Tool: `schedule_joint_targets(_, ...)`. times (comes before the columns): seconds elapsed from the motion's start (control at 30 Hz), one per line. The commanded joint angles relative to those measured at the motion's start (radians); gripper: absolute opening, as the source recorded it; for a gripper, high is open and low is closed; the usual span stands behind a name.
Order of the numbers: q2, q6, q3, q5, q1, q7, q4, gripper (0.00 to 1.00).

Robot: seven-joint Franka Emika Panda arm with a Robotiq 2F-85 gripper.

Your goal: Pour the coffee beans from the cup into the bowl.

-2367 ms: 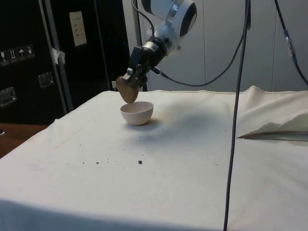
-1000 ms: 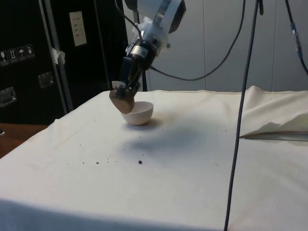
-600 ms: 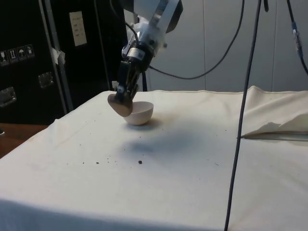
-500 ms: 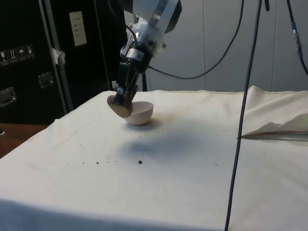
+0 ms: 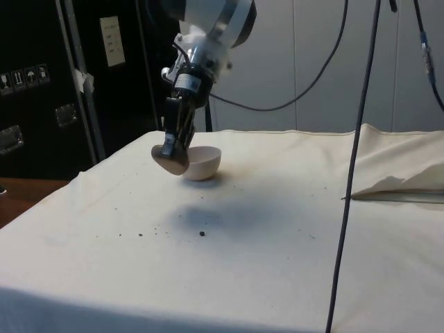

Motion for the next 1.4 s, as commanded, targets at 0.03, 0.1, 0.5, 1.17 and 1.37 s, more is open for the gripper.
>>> schedule_joint_targets(0.03,-0.009,0.032,0.004,-0.025,0.013,0.028,-0.010,0.05)
schedule_joint_targets(0.1,-0.010,0.050,0.019,-0.043,0.013,0.046,-0.010,0.05)
schedule_joint_targets(0.5,-0.009,0.095,0.074,-0.102,0.000,0.099,-0.004,0.05)
schedule_joint_targets(1.17,-0.010,0.204,0.152,-0.276,0.012,0.274,-0.012,0.05)
schedule_joint_targets(1.37,-0.007,0.222,0.170,-0.328,0.012,0.325,-0.009,0.05)
